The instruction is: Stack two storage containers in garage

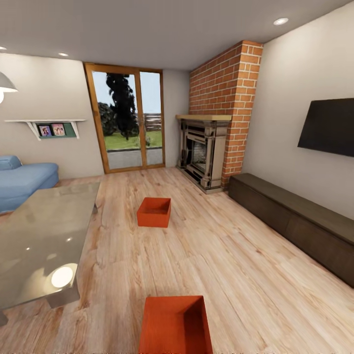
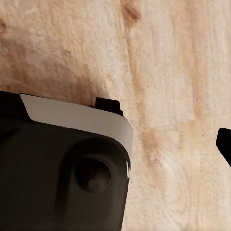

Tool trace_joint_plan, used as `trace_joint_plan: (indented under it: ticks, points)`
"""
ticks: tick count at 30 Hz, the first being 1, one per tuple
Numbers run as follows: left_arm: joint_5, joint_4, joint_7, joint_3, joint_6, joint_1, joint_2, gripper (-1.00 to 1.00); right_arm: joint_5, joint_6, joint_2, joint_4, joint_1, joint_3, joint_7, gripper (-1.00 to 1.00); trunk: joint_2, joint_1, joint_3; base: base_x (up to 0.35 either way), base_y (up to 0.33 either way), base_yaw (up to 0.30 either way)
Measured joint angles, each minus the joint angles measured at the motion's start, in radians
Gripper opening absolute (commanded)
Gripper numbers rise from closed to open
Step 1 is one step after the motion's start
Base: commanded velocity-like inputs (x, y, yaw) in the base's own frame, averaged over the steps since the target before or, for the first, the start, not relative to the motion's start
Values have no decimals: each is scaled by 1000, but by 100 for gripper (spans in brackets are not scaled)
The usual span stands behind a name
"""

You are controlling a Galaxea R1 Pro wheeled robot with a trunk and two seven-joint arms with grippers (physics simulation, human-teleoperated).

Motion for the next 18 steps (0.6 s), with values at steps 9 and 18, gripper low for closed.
trace_joint_plan:
  ticks: [9, 18]
  points:
    - [-6, 0, 0, -3, 0, 0, 1, 100, 0, 1, 2, 0, 0, 2, 4, 100, 0, 0, -14, 0, 0, 0]
    - [-6, 1, 0, -5, 0, 0, 2, 100, -3, 8, 1, 0, 0, 3, 9, 100, 0, 0, -29, 0, 0, 0]
